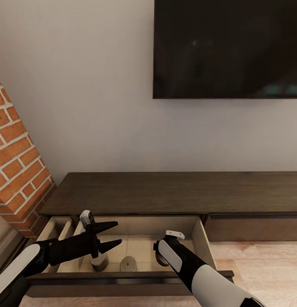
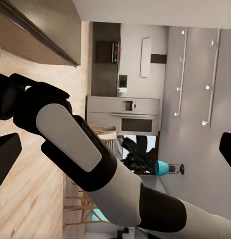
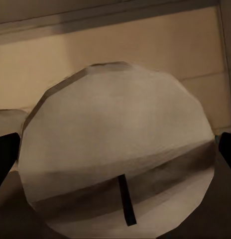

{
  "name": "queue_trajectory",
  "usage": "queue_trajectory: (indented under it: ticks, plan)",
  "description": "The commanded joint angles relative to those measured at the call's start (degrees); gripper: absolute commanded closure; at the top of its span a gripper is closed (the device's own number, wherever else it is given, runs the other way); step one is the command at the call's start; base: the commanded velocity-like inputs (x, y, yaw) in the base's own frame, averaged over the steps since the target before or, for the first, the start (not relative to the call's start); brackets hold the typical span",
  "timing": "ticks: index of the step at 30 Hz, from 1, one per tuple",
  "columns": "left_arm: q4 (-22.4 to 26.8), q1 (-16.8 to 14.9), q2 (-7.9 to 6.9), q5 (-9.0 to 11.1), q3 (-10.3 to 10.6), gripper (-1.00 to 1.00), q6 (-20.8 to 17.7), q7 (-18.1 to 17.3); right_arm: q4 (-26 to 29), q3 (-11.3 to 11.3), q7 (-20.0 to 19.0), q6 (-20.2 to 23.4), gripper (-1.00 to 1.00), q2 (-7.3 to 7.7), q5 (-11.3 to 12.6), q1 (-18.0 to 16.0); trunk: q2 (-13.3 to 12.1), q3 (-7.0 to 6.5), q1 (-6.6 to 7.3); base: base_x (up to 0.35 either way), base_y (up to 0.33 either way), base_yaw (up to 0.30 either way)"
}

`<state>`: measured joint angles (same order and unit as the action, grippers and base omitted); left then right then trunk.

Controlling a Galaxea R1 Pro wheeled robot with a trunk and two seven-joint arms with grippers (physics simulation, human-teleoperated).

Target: Place each of the two pumpkins and all three candles from the living room inside a cabinet in the living room (use any cabinet), then make sure every cabinet is closed, and position the cauldron so it is next to a table in the living room.

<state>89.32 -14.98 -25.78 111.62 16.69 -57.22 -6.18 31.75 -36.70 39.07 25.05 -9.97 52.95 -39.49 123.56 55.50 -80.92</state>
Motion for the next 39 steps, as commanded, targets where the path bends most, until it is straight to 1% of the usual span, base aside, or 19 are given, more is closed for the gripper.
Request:
queue_trajectory:
  ticks: [1, 11, 21, 28, 39]
  plan:
    - [0.0, 0.0, -0.06, -0.5, 0.1, -1.00, 0.0, -0.6, 0.1, -0.3, 0.4, 0.6, -1.00, 0.04, 0.3, -0.1, 0.0, 0.05, 0.01, 0.000, 0.000, 0.000]
    - [0.0, 0.0, -0.06, -0.4, 0.1, -1.00, 0.0, -0.6, 0.1, -0.3, 0.3, 1.0, -1.00, 0.04, 0.3, -0.1, 0.0, 0.05, 0.01, 0.000, 0.000, 0.000]
    - [-0.6, 0.0, -0.11, -0.4, 0.1, -1.00, 0.0, -0.6, 0.2, -0.2, -0.1, 1.0, -1.00, 0.11, 0.3, -0.1, -4.0, -1.75, 2.21, 0.000, 0.000, 0.000]
    - [-1.0, 0.0, -0.52, -0.5, -0.1, -1.00, 0.1, -0.5, 0.3, -0.2, -1.3, 1.2, -1.00, 0.13, 0.6, -0.1, -6.8, -3.00, 3.74, 0.000, 0.000, 0.000]
    - [-1.0, 0.0, -0.59, -0.6, -0.2, -1.00, 0.2, -0.4, 1.0, 0.0, -1.4, 1.7, -1.00, 0.57, 0.7, -0.1, -11.2, -4.98, 6.16, -0.037, 0.000, 0.000]
